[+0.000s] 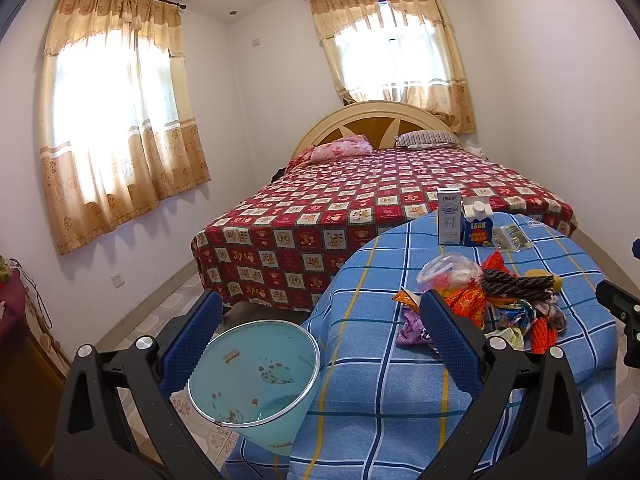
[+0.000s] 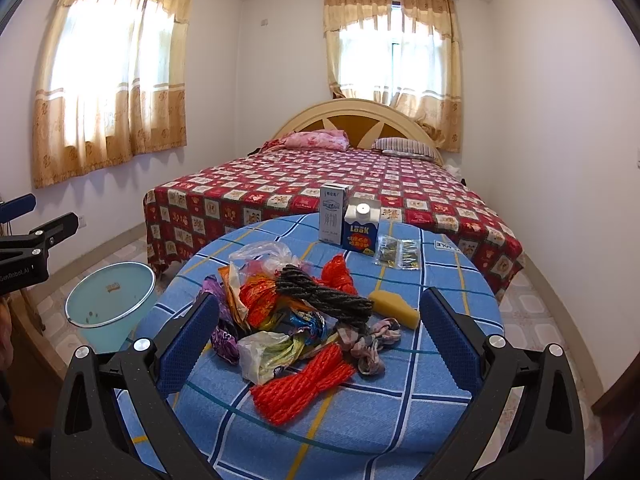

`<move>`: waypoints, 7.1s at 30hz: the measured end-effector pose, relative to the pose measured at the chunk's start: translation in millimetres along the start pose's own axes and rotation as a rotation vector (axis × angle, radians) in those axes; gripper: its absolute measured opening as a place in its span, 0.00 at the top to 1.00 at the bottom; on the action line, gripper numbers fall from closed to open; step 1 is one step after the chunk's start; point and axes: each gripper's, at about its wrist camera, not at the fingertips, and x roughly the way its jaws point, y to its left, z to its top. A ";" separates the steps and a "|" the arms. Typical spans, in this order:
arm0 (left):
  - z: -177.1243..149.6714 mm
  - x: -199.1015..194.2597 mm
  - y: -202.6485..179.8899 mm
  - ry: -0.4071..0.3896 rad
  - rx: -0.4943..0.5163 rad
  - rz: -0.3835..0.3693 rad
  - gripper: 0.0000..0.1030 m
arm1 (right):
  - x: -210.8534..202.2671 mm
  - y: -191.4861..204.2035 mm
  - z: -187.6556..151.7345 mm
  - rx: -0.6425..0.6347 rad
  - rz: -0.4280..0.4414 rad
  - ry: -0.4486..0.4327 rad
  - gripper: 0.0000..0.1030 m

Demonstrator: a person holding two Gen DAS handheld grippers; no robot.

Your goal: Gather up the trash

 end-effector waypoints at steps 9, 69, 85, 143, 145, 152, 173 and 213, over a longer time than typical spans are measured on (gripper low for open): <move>-0.7 0.2 0.5 0.003 -0.003 0.006 0.06 | 1.8 0.8 -1.3 0.000 0.003 0.004 0.05; -14.1 14.9 2.6 0.030 -0.004 0.018 0.06 | 12.5 -4.4 -12.5 0.016 -0.002 0.032 0.05; -74.1 96.1 -54.7 0.266 0.013 -0.040 0.06 | 79.9 -66.9 -68.6 0.056 -0.171 0.151 0.05; -75.4 137.8 -104.1 0.361 0.050 -0.081 0.08 | 104.2 -107.5 -97.7 0.093 -0.241 0.190 0.05; -79.7 143.0 -101.9 0.376 0.050 -0.094 0.19 | 105.4 -110.9 -97.5 0.109 -0.225 0.196 0.06; -78.8 150.8 -81.5 0.394 0.042 -0.166 0.87 | 112.2 -102.7 -75.0 0.150 -0.093 0.173 0.27; -63.8 121.9 -19.2 0.273 0.051 -0.062 0.91 | 151.3 -57.6 -37.2 0.069 0.151 0.204 0.99; -75.9 126.1 44.0 0.301 -0.005 0.058 0.91 | 160.8 -54.5 6.3 0.077 0.198 0.194 0.98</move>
